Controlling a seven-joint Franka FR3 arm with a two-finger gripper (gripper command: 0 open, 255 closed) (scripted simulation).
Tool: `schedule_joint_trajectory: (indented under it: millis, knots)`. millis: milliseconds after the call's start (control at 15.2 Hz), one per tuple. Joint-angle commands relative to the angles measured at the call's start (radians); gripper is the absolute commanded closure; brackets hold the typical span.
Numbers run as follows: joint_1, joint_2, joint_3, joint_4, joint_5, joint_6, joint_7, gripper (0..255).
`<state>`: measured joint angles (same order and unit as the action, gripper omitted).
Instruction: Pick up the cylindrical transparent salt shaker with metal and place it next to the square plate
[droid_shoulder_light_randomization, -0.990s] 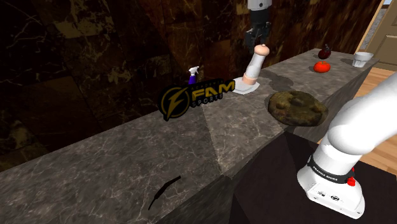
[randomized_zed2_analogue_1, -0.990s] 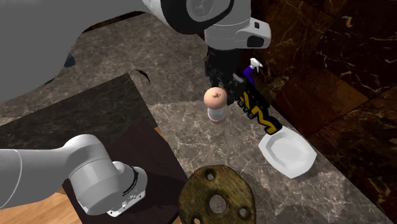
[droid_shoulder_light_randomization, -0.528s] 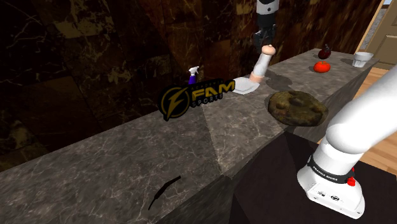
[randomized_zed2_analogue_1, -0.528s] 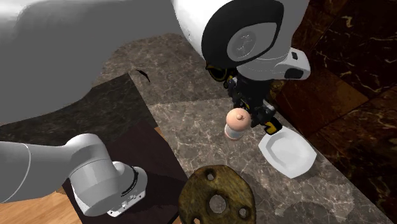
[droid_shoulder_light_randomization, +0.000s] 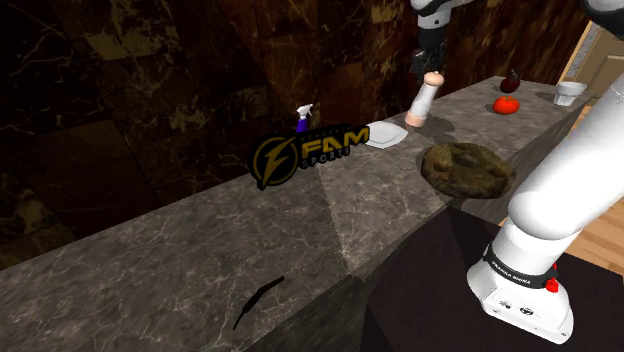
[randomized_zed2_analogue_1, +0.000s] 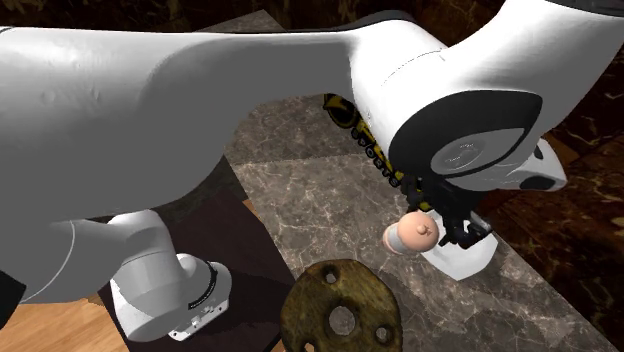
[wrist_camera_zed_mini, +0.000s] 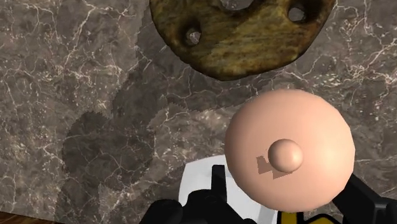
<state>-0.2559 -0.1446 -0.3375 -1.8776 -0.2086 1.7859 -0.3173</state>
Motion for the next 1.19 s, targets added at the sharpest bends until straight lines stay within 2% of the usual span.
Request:
schedule_joint_trajectory:
  millis: [0,594,858,1122]
  knots:
    - [-0.019,0.051,-0.033,0.035,0.015,0.023,-0.054,255]
    - [-0.132,0.319,-0.132,0.259,0.146,0.076,-0.282,255]
    - [-0.21,0.463,-0.149,0.406,0.224,0.068,-0.377,255]
    - [-0.309,0.623,-0.146,0.598,0.302,0.031,-0.457,255]
